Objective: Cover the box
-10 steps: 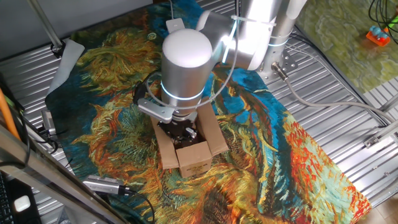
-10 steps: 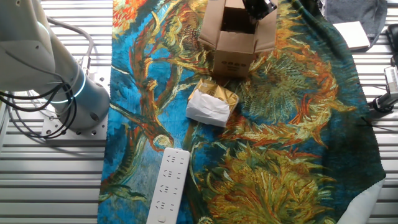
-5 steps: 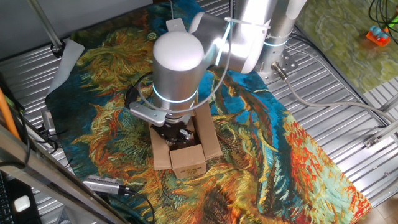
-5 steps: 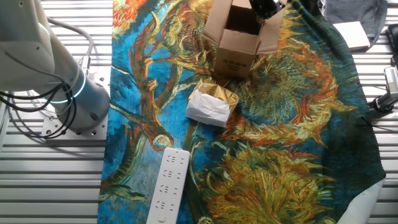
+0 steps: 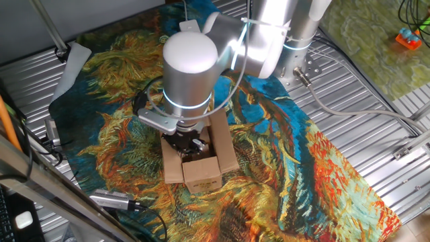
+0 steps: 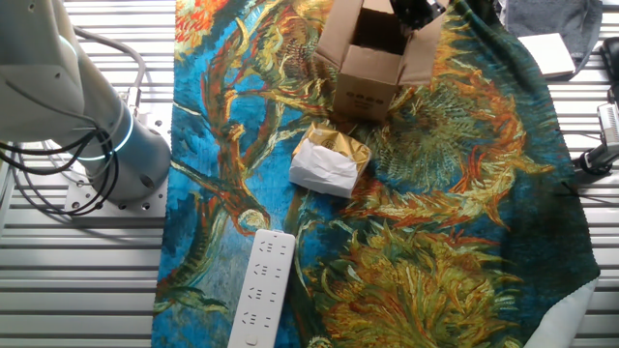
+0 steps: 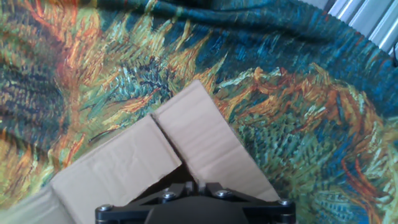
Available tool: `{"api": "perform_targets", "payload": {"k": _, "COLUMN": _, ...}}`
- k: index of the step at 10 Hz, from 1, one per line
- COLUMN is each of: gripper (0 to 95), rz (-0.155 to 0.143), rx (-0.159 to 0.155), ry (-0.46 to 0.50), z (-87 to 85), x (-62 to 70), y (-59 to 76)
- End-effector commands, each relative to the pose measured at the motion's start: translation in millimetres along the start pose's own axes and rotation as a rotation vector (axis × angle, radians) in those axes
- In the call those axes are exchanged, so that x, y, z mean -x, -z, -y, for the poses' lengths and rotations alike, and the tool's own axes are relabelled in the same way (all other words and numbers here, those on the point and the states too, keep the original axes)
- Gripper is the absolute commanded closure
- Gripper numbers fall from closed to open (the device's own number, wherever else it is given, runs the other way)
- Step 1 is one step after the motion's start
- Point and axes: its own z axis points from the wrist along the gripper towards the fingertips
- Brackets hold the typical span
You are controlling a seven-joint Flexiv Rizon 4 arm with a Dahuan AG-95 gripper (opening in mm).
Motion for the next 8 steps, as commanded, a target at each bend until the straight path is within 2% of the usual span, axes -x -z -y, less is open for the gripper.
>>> {"api": "perform_targets", "payload": {"k": 1, "gripper": 76.0, "rz": -0.006, "rx": 0.000, "ry": 0.013, "z": 4.7, "x": 7.9, "y": -0.7}}
{"api": "perform_targets", "payload": {"k": 3, "gripper": 76.0, "rz": -0.004, "rx": 0.001, "ry": 0.020, "z": 6.8, "x": 15.3, "y": -2.8}}
{"api": "perform_targets", "payload": {"k": 5, "gripper": 76.0, "rz": -0.009, "rx": -0.001, "ry": 0.017, "z": 5.9, "x": 20.0, "y": 0.7}}
{"api": "perform_targets", "payload": {"k": 8, "gripper": 76.0, "rz": -0.038, "rx": -0.002, "ry": 0.014, "z": 2.4, "x": 16.6, "y": 15.3}}
